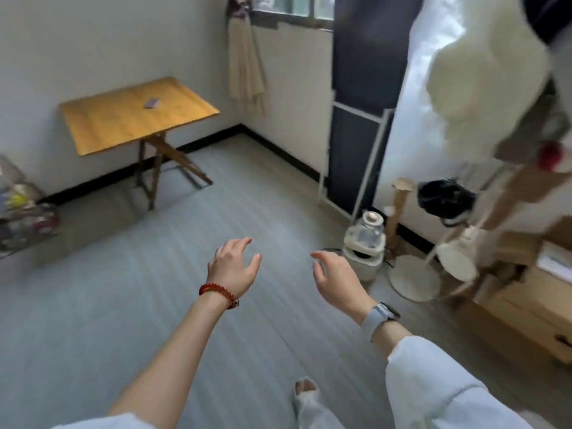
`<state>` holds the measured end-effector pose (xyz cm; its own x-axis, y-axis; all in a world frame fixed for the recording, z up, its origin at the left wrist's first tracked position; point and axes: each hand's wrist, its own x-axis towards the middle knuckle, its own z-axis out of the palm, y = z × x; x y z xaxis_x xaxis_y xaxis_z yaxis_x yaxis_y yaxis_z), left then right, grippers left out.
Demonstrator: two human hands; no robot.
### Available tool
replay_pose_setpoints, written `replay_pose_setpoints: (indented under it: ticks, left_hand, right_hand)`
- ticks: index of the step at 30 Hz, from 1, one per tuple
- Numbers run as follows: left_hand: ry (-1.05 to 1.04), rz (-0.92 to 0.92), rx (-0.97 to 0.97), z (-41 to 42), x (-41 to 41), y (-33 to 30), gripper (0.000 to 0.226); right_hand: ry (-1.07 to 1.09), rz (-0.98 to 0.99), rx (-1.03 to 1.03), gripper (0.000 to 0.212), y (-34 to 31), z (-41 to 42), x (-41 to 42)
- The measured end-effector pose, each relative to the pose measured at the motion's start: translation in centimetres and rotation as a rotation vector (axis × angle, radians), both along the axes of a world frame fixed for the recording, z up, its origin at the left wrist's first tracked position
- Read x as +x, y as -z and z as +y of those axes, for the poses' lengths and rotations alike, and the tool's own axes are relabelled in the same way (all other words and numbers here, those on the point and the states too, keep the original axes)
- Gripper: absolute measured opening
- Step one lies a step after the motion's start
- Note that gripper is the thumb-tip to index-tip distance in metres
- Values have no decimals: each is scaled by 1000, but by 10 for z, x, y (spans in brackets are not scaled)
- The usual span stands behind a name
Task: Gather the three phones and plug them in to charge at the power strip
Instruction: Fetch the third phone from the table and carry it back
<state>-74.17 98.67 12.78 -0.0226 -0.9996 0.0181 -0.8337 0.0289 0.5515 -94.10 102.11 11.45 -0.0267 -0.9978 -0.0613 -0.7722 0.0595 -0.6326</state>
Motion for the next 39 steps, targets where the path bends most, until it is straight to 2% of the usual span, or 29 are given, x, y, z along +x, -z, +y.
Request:
replay_pose_setpoints:
  ticks: [4,8,15,20,27,35,39]
  left_hand:
    - [-75,-84,-9,-104,21,-14,48]
    - [-163,-84,-35,-182,57,-25,46]
    - [-433,-55,1,-284,184,-15,44]
    - [-523,-17,9,-383,282,-4,45]
    - [-521,9,-35,-570,411,-23,45]
    - [-378,45,-5,-782,451,3,48]
    - [-394,35,64,-888,470,25,50]
  right_hand:
    - [-117,38,-42,35,-8,-116,27]
    - [-220,58,-31,37,-13,-222,70]
    - [-474,62,-16,38,-10,-378,195]
    - [-566,89,-30,38,-2,-494,295]
    - [-554,100,3,37,-17,-667,405]
    - [-421,90,1,36,-1,-860,444]
    - [-412,44,30,34,16,-970,473]
